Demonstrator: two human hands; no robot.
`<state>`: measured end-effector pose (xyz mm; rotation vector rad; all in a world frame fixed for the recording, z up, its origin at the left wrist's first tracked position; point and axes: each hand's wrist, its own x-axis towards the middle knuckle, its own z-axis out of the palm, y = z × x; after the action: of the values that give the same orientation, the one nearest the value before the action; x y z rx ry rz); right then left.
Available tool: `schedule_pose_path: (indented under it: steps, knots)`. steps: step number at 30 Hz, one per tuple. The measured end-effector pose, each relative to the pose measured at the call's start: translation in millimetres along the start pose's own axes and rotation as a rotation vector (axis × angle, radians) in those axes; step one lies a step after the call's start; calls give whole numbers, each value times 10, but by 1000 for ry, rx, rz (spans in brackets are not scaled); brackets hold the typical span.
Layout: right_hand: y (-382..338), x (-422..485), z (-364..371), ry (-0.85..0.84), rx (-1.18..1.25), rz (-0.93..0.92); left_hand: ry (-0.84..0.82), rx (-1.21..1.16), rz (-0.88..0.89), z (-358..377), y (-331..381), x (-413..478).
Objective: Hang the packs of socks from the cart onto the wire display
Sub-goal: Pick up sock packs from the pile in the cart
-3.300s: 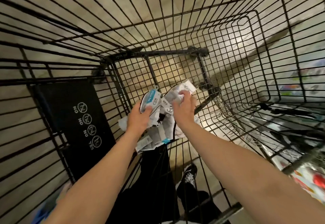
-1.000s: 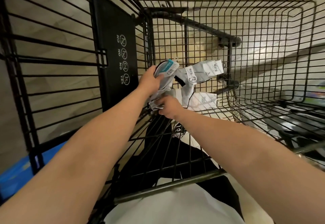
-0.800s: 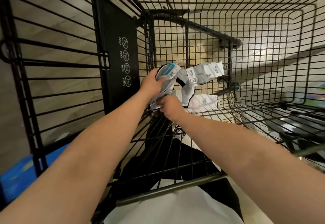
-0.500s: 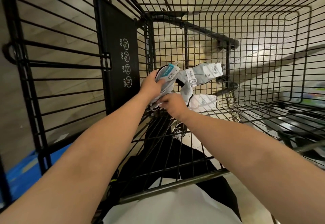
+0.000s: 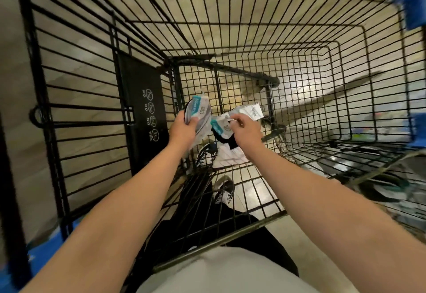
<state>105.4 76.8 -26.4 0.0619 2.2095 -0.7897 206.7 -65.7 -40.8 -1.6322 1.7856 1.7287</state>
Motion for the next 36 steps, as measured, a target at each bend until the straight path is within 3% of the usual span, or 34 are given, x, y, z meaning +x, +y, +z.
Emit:
schedule_pose_path:
  steps: [3,9,13,16,21,26,31,33,36]
  knots:
    - [-185,-80,-297,20,234,25,-39,6,65,26,197,-97]
    - [-350,-335,-754,105,361,-75,-55,73,223,110,621,-376]
    - [-449,-564,-1089,206,429,-157,28,258,469,129,848,-632]
    - [-588,-844,-1432,229,499,-230,80,332,546,188,1135,-946]
    - [-549,-1496,-2068,347,643,-367,-81,119,680,411,1692,-1833]
    - [-127,-2321,-2756,424,766,-474,-91,186,929,913,1971,-2933]
    - [611,-3058,-3182,647,672,-549,-96,422,1088,1440,1791,-3658]
    - [908,-3274,-3255,728,667,-530,-90,542,1136,1613,1616,-3875]
    - [1396,-3427,-3262,798,733,-459,-229,527,1100,1891,1333,-4056]
